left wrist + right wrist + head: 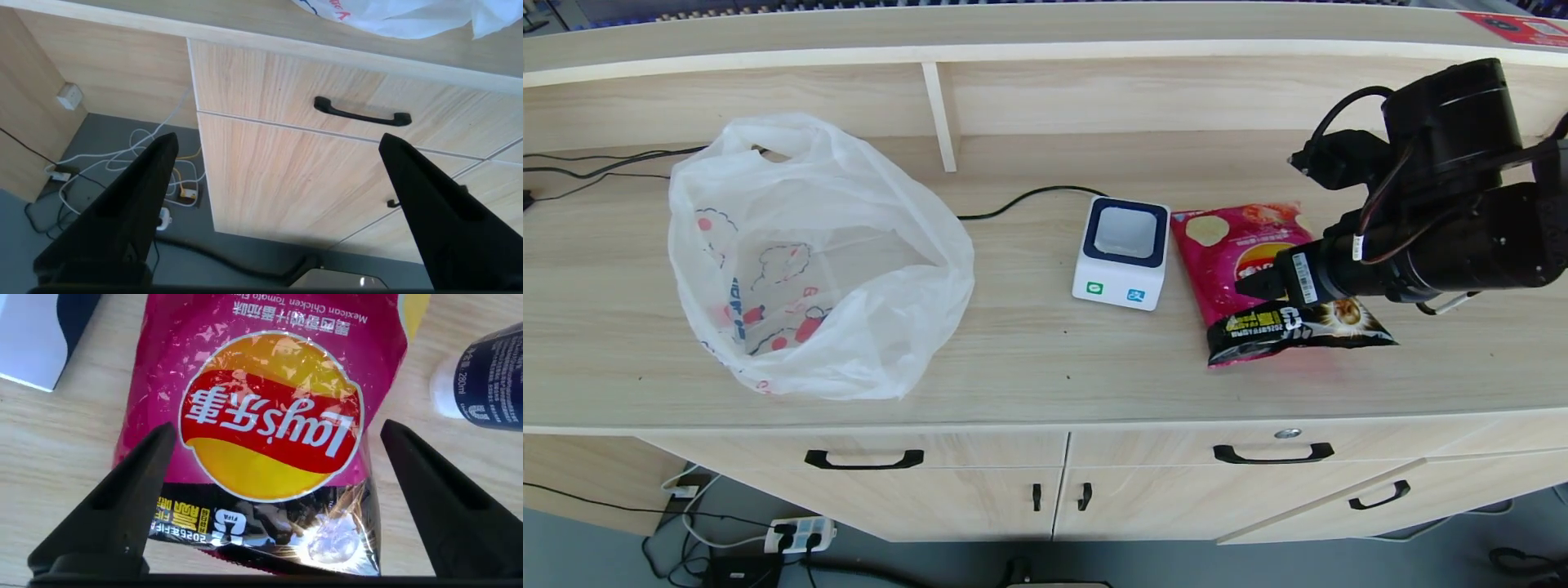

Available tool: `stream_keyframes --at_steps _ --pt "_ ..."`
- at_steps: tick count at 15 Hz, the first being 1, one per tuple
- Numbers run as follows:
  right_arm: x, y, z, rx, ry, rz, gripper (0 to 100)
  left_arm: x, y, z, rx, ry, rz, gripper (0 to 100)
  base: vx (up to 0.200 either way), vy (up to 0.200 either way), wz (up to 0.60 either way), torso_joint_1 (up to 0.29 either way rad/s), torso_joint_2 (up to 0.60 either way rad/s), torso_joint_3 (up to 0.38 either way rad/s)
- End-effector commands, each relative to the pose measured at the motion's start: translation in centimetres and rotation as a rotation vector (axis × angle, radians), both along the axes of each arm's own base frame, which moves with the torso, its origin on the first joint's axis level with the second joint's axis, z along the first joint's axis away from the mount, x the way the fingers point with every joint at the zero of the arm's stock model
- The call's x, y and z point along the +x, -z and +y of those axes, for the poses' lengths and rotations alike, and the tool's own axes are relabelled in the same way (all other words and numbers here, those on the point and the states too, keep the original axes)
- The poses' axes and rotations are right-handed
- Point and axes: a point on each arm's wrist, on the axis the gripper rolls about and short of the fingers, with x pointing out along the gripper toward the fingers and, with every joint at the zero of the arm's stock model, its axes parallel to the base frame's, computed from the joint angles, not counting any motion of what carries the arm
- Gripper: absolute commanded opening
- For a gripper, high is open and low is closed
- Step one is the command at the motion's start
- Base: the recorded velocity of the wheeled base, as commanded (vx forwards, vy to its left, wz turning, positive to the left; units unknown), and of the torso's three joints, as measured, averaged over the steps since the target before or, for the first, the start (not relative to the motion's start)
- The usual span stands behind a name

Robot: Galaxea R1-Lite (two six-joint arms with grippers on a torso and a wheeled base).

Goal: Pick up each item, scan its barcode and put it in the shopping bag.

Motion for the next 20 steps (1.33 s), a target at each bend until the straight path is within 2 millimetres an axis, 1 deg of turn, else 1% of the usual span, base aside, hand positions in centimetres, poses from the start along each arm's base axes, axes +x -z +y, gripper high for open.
stream_keyframes --at_steps 1,3,6,9,10,13,16,18,19,20 --pt "0.3 -0.2 0.8 -0.014 0.032 -0.016 100 0.0 0.0 0.0 0.000 -0.001 0.000 100 0.000 0.000 0.00 0.000 0.00 0.000" --pt "0.2 -0.2 1.3 -0.025 0.062 -0.020 100 0.0 0.0 0.0 0.000 -0.001 0.000 100 0.000 0.000 0.00 0.000 0.00 0.000" --pt "-0.3 1.0 2.5 -0.055 0.061 0.011 100 0.0 0.0 0.0 0.000 -0.001 0.000 100 0.000 0.000 0.00 0.000 0.00 0.000" --pt "0.3 1.5 2.9 -0.032 0.082 0.018 100 0.0 0.0 0.0 0.000 -0.001 0.000 100 0.000 0.000 0.00 0.000 0.00 0.000" --pt "0.5 2.0 3.0 -0.028 0.085 0.032 100 0.0 0.0 0.0 0.000 -0.001 0.000 100 0.000 0.000 0.00 0.000 0.00 0.000" --pt "0.9 2.8 1.8 -0.013 0.134 0.053 100 0.0 0.0 0.0 0.000 -0.001 0.000 100 0.000 0.000 0.00 0.000 0.00 0.000" --pt "1.5 2.9 1.1 0.026 0.136 0.026 100 0.0 0.0 0.0 0.000 -0.001 0.000 100 0.000 0.000 0.00 0.000 0.00 0.000" --pt "1.3 3.1 1.1 0.034 0.138 0.029 100 0.0 0.0 0.0 0.000 -0.001 0.000 100 0.000 0.000 0.00 0.000 0.00 0.000" --pt "0.8 3.5 1.4 0.061 0.144 0.040 0 0.0 0.0 0.0 0.000 -0.001 0.000 100 0.000 0.000 0.00 0.000 0.00 0.000" --pt "0.0 3.7 2.0 0.091 0.137 0.046 0 0.0 0.0 0.0 0.000 -0.001 0.000 100 0.000 0.000 0.00 0.000 0.00 0.000"
